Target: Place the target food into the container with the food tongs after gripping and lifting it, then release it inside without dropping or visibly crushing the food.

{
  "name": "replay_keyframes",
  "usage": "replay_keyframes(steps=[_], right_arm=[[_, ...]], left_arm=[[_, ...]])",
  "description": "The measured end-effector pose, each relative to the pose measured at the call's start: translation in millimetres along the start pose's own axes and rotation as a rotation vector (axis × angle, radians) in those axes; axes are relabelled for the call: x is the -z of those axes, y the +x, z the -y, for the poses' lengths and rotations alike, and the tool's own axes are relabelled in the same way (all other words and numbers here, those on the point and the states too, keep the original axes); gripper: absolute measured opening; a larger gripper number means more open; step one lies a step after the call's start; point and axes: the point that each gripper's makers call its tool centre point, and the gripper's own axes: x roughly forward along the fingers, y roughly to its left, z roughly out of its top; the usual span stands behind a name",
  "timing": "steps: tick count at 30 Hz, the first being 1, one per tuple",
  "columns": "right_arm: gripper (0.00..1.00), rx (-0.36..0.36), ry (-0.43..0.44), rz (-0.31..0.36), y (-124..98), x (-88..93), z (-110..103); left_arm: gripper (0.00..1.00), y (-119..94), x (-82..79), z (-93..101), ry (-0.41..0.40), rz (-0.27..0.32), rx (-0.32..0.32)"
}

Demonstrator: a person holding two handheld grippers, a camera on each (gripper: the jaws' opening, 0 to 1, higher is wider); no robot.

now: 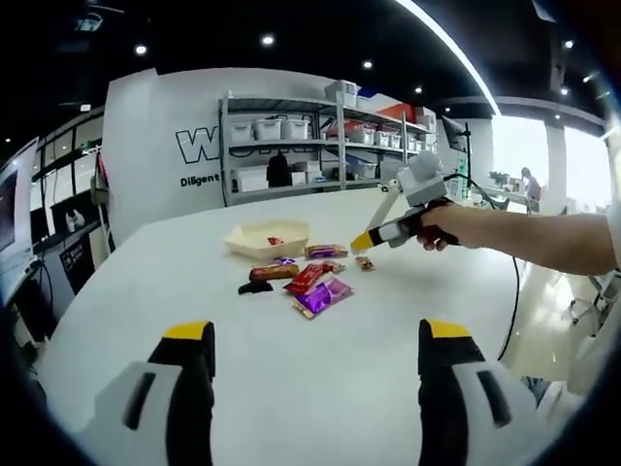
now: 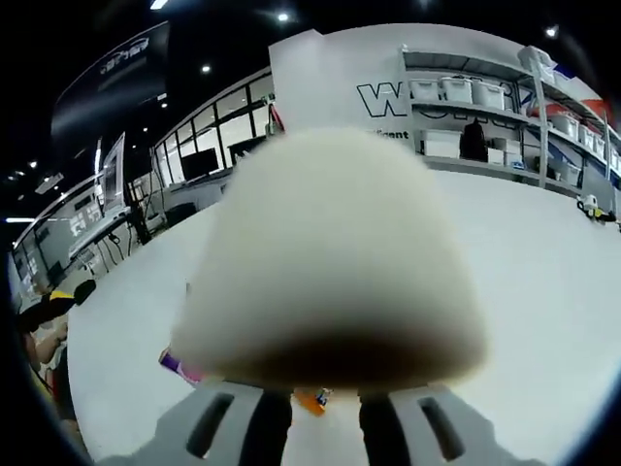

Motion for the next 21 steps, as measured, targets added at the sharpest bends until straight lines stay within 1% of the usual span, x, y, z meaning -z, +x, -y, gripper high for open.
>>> replay_keyframes(steps=[3,5,6,7,8,12,21], right_arm=[[0.19,0.004,-0.016,-0.007,1,5.0,-3],[0.19,0.01,-0.047,-0.015,0,7.3,-4],[0.19,0.025,-0.093,-0.026,0,10.9,-4],[0.19,0.024,-0.1,-0.025,0,11.8,-5],[0.19,0.021,-0.095,-0.015,-2,10.9,-4],[0.19,0.024,-0.089,-0.018,-5,10.7,-1],[0.19,0.045,-0.138,-0.034,-15,14.0,11]], left_arm=[[0.84,-1,1.6,-0.9,0.006,-0.004,-0.005],[0.83,-2,2.7,-1.1,0.004,-0.007,-0.007],[0.83,-2,3.4,-1.1,0.005,-0.011,-0.007],[0.83,-2,3.9,-1.3,0.005,-0.014,-0.007],[0.82,-3,3.7,-1.0,0.005,-0.013,-0.006],[0.82,-2,-0.3,2.8,0.008,-0.004,0.0],[0.8,-1,-1.4,8.0,0.022,-0.007,0.015]])
